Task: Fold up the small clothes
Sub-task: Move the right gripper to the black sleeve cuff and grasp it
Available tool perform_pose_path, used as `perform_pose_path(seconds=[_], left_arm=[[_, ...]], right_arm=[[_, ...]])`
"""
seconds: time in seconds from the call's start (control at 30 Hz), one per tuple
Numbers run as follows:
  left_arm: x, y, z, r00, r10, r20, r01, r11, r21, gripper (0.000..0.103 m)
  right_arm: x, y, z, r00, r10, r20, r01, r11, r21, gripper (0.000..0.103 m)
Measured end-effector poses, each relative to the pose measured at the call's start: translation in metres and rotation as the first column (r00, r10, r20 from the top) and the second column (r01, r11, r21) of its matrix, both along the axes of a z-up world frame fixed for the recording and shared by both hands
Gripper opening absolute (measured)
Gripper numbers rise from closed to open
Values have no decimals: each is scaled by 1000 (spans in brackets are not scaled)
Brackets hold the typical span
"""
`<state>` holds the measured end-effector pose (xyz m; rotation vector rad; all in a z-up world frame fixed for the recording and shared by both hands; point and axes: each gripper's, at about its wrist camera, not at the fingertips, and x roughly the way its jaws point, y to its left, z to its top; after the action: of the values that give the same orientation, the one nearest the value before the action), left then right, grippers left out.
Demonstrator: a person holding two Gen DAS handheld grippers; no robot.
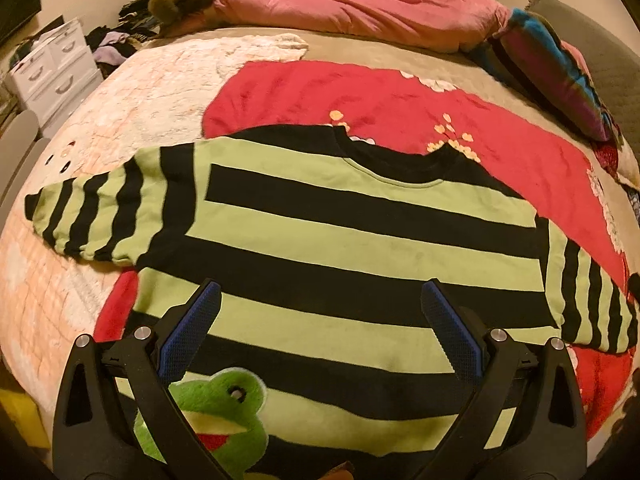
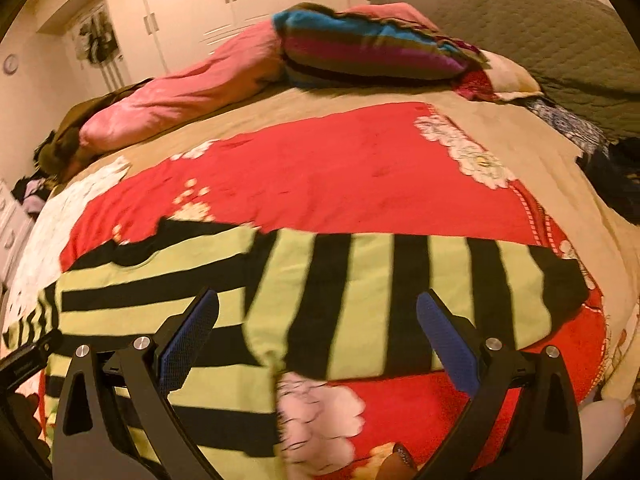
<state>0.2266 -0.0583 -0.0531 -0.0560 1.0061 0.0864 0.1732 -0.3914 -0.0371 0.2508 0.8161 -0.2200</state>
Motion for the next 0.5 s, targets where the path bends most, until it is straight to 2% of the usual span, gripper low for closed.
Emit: perform_pose_path(seconds=[0.37,0.43,0.5], left_arm=[[3,-20,-24,997,-75,-24,75,997,-16,94],[0,-26,-29,994,-108,-20,108,994,-35,94],[-4,-31,-35,992,-126,-11,126,992,-24,94]], right_arm=[[-16,-73,-19,988,-153,-26,152,988,-18,99],[-23,-90,-24,982,-184,-43,183,983,-22,99],[-33,-113,-33,970,-236,-64,236,972,-10,99]])
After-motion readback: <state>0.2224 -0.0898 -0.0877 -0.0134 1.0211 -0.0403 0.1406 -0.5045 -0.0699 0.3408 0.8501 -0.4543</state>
